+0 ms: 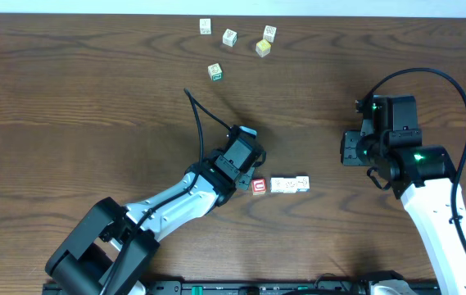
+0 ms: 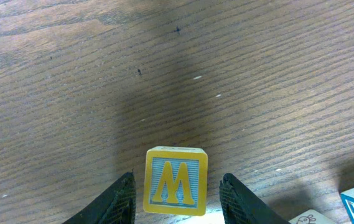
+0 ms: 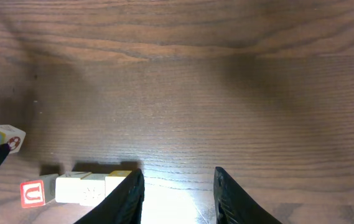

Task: Lift 5 blocks
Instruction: 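Carry the yellow M block toward the left end of the row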

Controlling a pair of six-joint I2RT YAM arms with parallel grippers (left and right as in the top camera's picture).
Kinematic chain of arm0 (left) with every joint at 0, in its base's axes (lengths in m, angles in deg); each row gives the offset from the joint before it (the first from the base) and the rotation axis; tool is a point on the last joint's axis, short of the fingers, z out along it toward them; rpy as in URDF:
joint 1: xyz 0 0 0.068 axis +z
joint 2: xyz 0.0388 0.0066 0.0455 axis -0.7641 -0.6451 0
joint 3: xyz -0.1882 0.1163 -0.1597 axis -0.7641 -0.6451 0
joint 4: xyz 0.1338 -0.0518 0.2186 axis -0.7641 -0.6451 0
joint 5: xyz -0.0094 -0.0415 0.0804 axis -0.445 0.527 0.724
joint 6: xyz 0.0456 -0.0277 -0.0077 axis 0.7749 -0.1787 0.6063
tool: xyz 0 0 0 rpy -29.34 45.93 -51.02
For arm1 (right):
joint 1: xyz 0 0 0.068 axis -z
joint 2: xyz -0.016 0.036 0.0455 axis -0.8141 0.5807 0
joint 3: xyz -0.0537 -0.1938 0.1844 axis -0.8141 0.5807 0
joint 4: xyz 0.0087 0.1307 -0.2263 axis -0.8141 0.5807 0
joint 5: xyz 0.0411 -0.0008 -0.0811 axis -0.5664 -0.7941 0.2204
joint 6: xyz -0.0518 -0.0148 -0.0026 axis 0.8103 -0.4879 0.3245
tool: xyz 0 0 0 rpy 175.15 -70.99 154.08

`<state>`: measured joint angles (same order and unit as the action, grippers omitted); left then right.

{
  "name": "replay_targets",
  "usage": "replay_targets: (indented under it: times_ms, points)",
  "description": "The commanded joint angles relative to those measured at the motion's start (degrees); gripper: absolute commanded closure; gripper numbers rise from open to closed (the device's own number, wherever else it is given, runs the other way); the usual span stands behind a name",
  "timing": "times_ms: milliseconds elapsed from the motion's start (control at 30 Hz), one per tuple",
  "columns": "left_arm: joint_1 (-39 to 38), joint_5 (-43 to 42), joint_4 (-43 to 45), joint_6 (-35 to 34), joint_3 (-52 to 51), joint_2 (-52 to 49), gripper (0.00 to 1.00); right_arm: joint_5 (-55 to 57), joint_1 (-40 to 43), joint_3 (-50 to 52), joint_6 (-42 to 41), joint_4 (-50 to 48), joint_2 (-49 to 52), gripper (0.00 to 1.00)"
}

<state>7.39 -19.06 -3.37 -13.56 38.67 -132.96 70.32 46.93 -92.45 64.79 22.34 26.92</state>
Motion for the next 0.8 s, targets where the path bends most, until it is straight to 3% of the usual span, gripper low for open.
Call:
replay_targets:
  times_ms: [0, 433, 567, 767]
  points:
    - [0.24, 0.0, -0.09, 0.96, 1.31, -0.28, 0.55, -0.26, 0.74, -1.01, -0.66, 0.07, 0.15, 0.66]
    - [0.24, 0.0, 0.17, 0.94, 1.31, -1.38, 0.56, -0.26, 0.74, -1.01, -0.66, 0.04, 0.15, 0.66]
    - [0.24, 0.0, 0.17, 0.94, 1.31, -1.38, 0.73, -0.26, 0.74, -1.01, -0.66, 0.04, 0.15, 0.67]
    - [0.24, -1.7, 0.33, 0.92, 1.31, -1.38, 0.75, -0.26, 0.74, -1.01, -0.68, 0.04, 0.15, 0.67]
